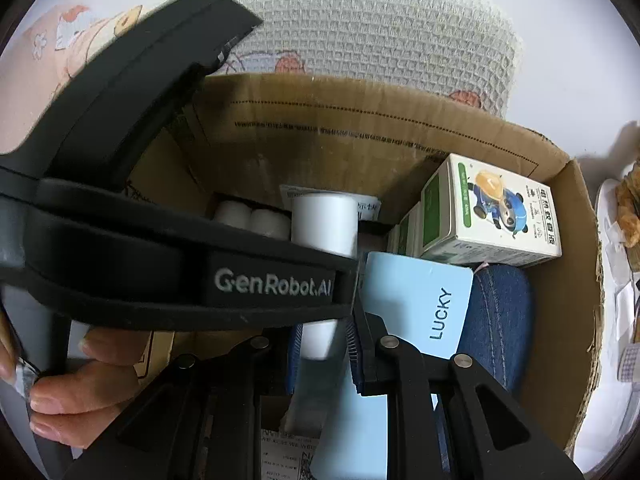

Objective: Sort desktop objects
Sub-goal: 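Lower the tube into the box beside the other tubes and open the right gripper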

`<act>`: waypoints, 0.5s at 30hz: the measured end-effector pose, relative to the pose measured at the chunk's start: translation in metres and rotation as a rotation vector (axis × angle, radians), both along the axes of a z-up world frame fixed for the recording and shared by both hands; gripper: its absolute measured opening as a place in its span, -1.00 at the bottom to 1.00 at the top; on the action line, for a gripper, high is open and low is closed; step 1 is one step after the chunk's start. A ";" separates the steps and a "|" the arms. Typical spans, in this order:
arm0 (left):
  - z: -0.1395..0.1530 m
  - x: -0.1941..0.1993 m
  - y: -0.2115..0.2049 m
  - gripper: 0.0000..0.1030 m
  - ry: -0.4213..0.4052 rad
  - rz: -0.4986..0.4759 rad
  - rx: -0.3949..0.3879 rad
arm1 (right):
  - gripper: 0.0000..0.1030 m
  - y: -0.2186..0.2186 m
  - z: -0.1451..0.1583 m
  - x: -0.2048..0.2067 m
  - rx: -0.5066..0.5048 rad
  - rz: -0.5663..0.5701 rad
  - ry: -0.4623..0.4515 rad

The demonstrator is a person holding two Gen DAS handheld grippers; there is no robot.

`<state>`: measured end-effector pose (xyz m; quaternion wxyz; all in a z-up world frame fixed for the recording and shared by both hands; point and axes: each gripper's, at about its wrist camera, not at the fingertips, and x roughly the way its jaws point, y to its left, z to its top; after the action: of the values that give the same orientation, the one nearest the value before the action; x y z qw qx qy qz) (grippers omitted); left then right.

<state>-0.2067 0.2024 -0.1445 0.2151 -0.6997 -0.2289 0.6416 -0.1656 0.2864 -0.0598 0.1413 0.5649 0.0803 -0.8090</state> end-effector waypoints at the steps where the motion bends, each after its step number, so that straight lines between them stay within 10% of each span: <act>1: -0.003 -0.001 -0.001 -0.13 -0.017 0.008 0.012 | -0.67 0.002 0.000 0.000 -0.005 -0.008 -0.009; 7: -0.002 -0.002 0.004 -0.14 -0.030 0.012 0.015 | -0.66 0.010 0.004 -0.002 0.000 -0.006 -0.021; 10: 0.003 -0.001 0.004 -0.47 -0.004 -0.004 0.031 | -0.66 0.013 0.007 -0.001 0.001 0.001 -0.024; 15: 0.042 0.006 0.011 -0.75 0.174 -0.059 -0.073 | -0.66 0.009 0.017 0.009 0.085 0.029 0.022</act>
<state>-0.2002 0.2132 -0.1030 0.2272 -0.6553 -0.1651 0.7012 -0.1566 0.2955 -0.0428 0.1280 0.5604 0.1240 -0.8088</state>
